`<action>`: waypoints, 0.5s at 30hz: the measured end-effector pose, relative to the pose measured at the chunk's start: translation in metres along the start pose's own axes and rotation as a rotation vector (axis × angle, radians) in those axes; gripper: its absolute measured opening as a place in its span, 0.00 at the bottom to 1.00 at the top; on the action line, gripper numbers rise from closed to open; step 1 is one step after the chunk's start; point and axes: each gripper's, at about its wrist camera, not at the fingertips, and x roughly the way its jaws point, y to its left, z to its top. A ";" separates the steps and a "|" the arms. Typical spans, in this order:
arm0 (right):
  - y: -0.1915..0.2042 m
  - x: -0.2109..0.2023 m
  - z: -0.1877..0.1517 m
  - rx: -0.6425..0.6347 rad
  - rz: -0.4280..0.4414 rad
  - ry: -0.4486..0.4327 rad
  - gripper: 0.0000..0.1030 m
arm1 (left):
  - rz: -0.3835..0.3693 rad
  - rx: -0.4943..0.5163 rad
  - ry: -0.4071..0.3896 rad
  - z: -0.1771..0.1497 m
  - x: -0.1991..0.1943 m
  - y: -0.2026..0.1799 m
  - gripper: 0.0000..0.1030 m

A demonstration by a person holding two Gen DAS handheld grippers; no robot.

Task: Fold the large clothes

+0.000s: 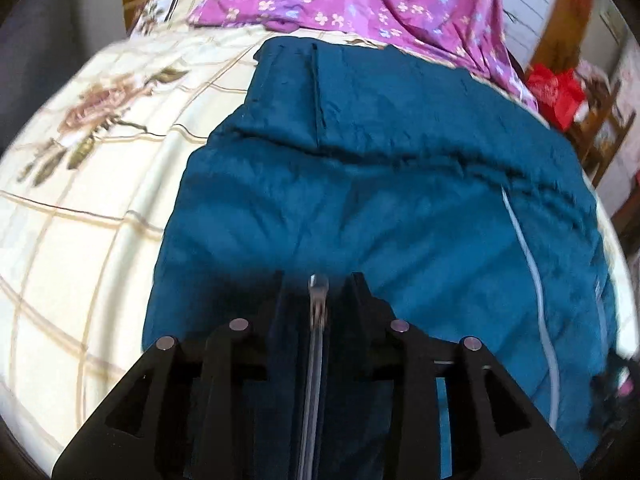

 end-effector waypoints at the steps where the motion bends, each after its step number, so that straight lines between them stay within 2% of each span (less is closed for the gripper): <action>1: -0.001 -0.002 -0.002 -0.018 0.006 -0.004 1.00 | 0.005 0.019 -0.012 -0.005 -0.003 -0.004 0.40; 2: -0.002 -0.003 -0.006 -0.023 0.016 -0.011 1.00 | 0.006 0.034 -0.020 -0.010 -0.004 -0.006 0.48; 8: 0.000 -0.005 -0.017 -0.083 0.018 -0.016 1.00 | 0.036 0.037 -0.041 -0.021 -0.003 -0.006 0.66; 15: 0.001 -0.004 -0.016 -0.102 0.017 -0.015 1.00 | 0.050 0.035 -0.041 -0.023 -0.003 -0.007 0.69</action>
